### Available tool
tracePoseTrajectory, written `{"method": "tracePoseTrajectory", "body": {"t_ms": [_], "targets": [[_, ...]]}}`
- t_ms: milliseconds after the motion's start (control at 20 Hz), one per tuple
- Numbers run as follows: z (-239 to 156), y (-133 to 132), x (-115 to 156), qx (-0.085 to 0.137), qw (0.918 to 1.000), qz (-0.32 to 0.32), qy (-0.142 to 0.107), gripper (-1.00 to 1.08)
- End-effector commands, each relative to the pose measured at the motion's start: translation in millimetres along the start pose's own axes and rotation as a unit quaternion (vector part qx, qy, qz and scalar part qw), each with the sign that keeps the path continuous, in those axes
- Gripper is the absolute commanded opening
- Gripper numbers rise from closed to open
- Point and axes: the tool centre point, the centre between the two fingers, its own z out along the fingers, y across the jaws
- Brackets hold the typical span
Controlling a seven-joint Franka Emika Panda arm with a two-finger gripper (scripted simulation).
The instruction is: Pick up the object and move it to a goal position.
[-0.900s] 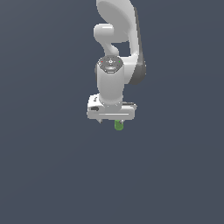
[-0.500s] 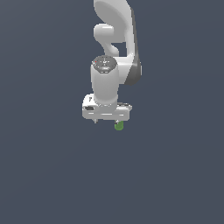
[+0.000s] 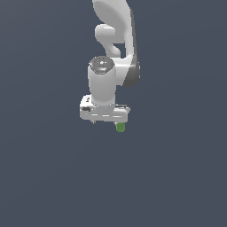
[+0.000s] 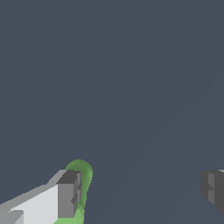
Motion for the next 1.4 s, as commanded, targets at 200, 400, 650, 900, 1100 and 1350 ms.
{"method": "tracePoseTrajectory", "body": {"t_ms": [200, 400, 650, 900, 1100, 1350], "targets": [[1, -8, -5, 0.001, 0.9998, 0.019, -0.001, 1.00], [2, -17, -12, 0.003, 0.9991, 0.042, -0.002, 1.00], [3, -32, -24, 0.006, 0.9966, 0.083, -0.004, 1.00], [5, -50, -39, 0.008, 0.9911, 0.133, -0.008, 1.00], [7, -61, -49, 0.010, 0.9862, 0.165, -0.010, 1.00], [8, -71, -59, 0.011, 0.9810, 0.193, -0.012, 1.00]]}}
